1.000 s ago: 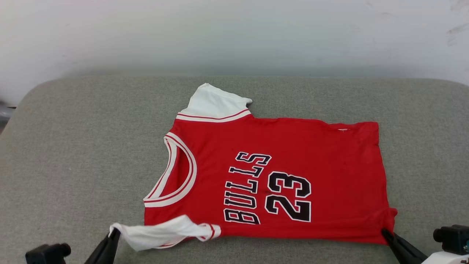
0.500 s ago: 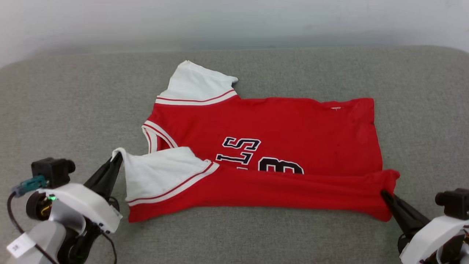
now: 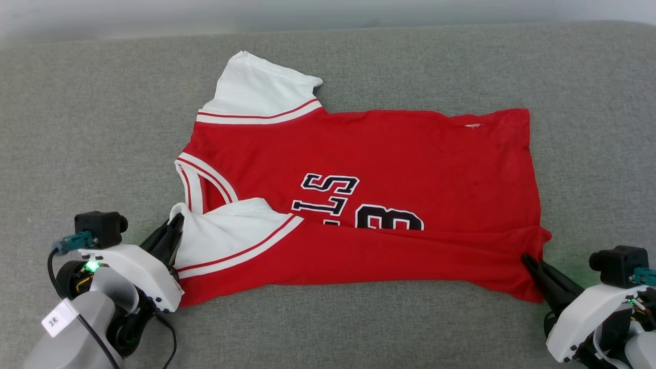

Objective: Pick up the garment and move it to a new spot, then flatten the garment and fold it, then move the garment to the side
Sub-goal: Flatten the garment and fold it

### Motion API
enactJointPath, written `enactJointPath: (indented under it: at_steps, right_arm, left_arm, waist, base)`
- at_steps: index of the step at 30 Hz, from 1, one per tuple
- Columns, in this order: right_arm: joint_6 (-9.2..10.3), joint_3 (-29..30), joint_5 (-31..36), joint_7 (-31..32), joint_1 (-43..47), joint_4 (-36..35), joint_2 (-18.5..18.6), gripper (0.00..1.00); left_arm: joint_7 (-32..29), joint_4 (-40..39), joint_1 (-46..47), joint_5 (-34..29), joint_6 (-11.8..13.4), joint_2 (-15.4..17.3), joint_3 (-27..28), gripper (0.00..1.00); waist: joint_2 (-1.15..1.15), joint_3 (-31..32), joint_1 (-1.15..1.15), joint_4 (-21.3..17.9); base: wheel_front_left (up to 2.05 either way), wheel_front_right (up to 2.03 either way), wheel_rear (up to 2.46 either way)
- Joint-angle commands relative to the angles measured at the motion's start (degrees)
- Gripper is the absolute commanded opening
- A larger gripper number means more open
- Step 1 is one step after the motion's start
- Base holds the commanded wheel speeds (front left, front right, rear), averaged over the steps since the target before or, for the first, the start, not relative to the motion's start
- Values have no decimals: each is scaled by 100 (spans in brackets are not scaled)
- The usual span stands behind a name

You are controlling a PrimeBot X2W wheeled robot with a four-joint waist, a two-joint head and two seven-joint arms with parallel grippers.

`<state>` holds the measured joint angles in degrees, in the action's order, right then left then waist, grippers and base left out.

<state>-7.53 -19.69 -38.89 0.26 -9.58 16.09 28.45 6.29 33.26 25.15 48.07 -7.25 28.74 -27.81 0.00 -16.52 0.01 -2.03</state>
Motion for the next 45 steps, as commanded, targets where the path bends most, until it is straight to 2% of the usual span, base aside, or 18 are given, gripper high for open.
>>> enactJointPath:
  at_steps: [1,8,9,10,11,17,21,26,31,35,40,45]
  right_arm:
    - [8,-45,50,-23,-67,85,-50,0]
    - [7,-172,37,-141,-89,295,-172,0]
    - [7,-153,14,-173,-83,286,-187,9]
    - [7,-112,20,-218,-77,275,-188,80]
    - [8,-72,44,-265,-70,251,-181,100]
    - [7,126,163,-435,58,85,-184,100]
    - [7,315,298,-446,154,-72,-223,100]
    - [7,477,461,-346,246,-206,-315,100]
    - [7,549,567,-263,297,-287,-423,100]
    - [7,548,619,-210,288,-325,-470,100]
    - [7,516,648,-181,232,-353,-485,100]
    - [7,509,663,-169,134,-376,-479,100]
  left_arm:
    - [50,171,86,21,-2,-61,-76,0]
    - [348,611,176,213,-17,-153,-468,0]
    - [405,646,213,242,-16,-126,-488,6]
    - [454,674,256,245,-17,-89,-508,64]
    - [495,684,292,278,-11,-61,-521,100]
    - [527,535,441,325,-13,214,-587,100]
    - [166,249,564,407,-13,487,-671,100]
    - [-1006,-446,764,722,-13,890,-959,100]
    - [-2467,-1040,922,1121,-13,1251,-1266,100]
    - [-3452,-1350,1027,1340,23,1362,-1495,100]
    - [-4299,-1440,1014,1308,66,1430,-1888,100]
    - [-4554,-1331,907,1260,68,1323,-2112,100]
  waist:
    - [0,-22,-1,5]
    - [0,107,-1,59]
    - [0,151,-1,73]
    - [0,203,-1,92]
    - [0,257,-1,113]
    - [0,536,-1,218]
    - [0,714,-1,282]
    - [0,851,-1,343]
    - [0,920,-1,356]
    - [0,940,-1,327]
    - [0,927,-1,244]
    - [0,818,-1,155]
  base:
    - [0,0,0]
    - [0,0,0]
    - [0,0,0]
    - [0,0,0]
    - [0,0,0]
    - [0,0,0]
    - [0,0,0]
    - [0,0,0]
    - [0,0,0]
    - [0,0,0]
    - [0,0,0]
    - [0,0,0]
